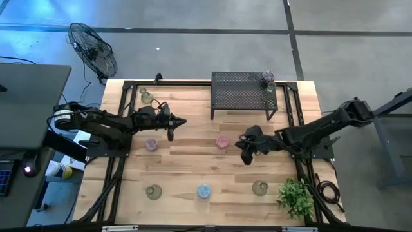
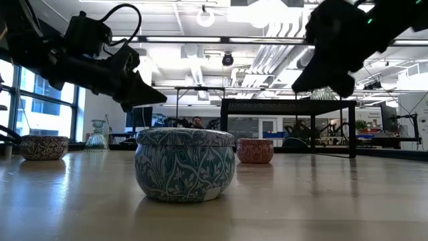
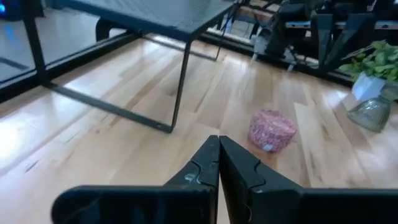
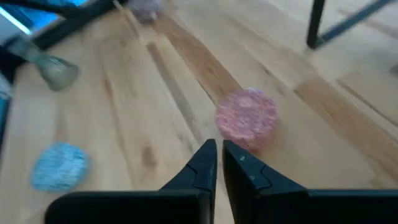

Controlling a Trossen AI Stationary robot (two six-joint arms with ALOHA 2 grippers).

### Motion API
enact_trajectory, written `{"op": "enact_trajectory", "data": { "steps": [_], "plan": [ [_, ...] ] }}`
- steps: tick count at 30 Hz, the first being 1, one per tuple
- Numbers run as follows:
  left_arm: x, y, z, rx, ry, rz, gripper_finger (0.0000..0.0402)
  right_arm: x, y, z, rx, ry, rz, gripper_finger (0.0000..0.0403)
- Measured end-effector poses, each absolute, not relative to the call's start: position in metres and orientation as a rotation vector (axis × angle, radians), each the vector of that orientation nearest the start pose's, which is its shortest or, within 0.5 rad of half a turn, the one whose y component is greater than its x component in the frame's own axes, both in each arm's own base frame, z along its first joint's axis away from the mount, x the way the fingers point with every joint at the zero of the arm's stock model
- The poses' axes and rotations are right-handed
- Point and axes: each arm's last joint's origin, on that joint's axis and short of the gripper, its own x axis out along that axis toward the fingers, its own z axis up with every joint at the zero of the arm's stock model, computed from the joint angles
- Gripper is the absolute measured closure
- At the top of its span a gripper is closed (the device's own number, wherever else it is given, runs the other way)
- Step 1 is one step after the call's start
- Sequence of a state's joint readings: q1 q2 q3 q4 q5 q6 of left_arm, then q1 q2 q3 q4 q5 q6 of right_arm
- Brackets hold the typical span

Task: Pick & Place candle stick holders
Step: Put the pink scented candle on the shelf

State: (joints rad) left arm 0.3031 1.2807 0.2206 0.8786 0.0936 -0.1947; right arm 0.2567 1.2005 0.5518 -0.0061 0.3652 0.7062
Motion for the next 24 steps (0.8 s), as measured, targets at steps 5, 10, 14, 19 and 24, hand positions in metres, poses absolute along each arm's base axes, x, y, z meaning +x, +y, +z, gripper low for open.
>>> {"op": "enact_trajectory", "data": {
  "steps": [5,10,14,19,24],
  "plan": [
    [0.202,0.060,0.152,-0.223,0.183,0.239,0.0399,0.242,0.030,0.185,0.485,0.546,-0.296,0.0340],
    [0.202,0.060,0.149,-0.218,0.214,0.229,0.0399,0.256,0.019,0.183,0.448,0.564,-0.318,0.0275],
    [0.201,0.060,0.147,-0.212,0.242,0.228,0.0399,0.274,0.020,0.182,0.422,0.599,-0.301,0.0191],
    [0.200,0.059,0.144,-0.216,0.277,0.220,0.0399,0.297,0.022,0.173,0.371,0.731,-0.326,0.0078],
    [0.199,0.059,0.139,-0.225,0.324,0.223,0.0399,0.313,0.028,0.164,0.271,0.795,-0.334,0.0021]
  ]
}}
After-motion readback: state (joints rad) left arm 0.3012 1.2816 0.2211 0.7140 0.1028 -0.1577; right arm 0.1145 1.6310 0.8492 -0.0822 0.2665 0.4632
